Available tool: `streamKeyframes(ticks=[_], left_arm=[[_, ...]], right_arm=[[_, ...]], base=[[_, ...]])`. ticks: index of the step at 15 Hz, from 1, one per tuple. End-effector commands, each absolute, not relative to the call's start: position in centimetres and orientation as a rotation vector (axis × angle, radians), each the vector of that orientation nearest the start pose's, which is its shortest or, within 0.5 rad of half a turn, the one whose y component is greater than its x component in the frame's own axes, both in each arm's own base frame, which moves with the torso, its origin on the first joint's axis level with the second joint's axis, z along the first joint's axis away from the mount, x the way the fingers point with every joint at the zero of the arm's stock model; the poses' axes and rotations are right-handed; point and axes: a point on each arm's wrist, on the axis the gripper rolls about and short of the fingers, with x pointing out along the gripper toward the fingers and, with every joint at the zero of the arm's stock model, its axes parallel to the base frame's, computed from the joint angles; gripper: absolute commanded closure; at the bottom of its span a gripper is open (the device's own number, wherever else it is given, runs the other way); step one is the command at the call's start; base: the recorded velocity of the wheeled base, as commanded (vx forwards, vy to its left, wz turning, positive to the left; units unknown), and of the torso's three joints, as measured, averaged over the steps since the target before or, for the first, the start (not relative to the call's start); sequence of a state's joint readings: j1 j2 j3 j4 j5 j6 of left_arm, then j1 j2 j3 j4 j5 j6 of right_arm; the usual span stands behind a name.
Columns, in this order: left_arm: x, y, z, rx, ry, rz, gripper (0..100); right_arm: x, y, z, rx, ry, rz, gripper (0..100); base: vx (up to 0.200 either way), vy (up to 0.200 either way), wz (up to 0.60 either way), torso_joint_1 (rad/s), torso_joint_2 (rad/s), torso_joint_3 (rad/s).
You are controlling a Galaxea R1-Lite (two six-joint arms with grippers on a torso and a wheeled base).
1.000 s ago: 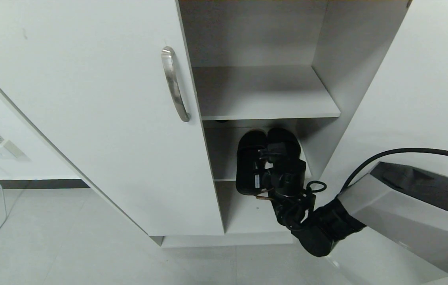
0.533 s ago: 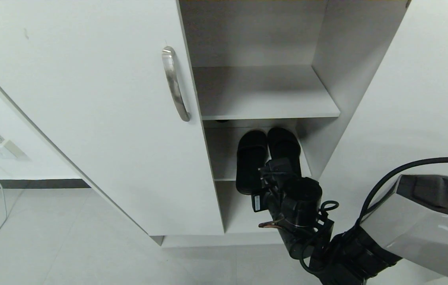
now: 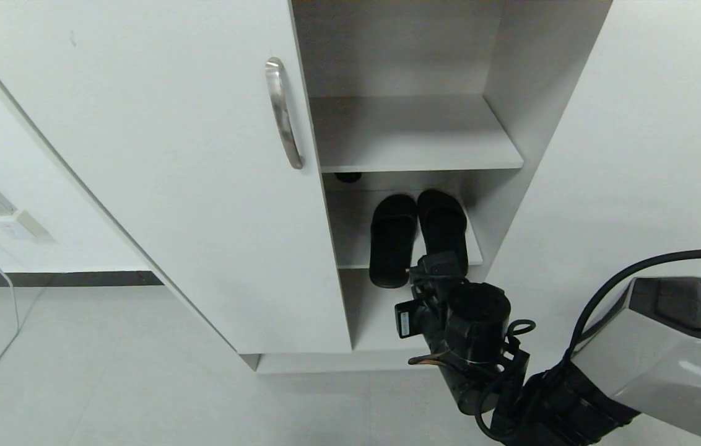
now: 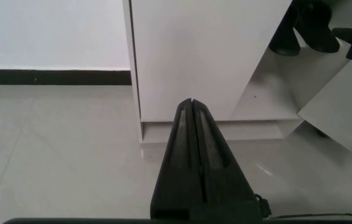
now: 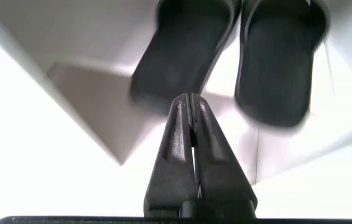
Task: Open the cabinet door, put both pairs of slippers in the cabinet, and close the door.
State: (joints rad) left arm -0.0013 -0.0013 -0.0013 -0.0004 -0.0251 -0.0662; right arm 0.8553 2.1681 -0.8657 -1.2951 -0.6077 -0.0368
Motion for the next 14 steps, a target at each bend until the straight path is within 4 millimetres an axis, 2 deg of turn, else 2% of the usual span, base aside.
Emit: streamKeyframes(ticks=[1, 14], left_arm=[[-2.29, -0.05, 7.59, -0.067, -0.001, -0.026, 100], [-2.29, -0.06, 7.59, -0.064, -0.001, -0.028, 100]], right_arm=[[26.19, 28.21, 9.61, -0.052, 0.01, 0.247, 100], [25.88, 27.86, 9.43, -0.056, 0.022, 0.247, 100]], base=[[0.0, 0.0, 0.0, 0.0, 0.0, 0.0], [0.0, 0.0, 0.0, 0.0, 0.0, 0.0]])
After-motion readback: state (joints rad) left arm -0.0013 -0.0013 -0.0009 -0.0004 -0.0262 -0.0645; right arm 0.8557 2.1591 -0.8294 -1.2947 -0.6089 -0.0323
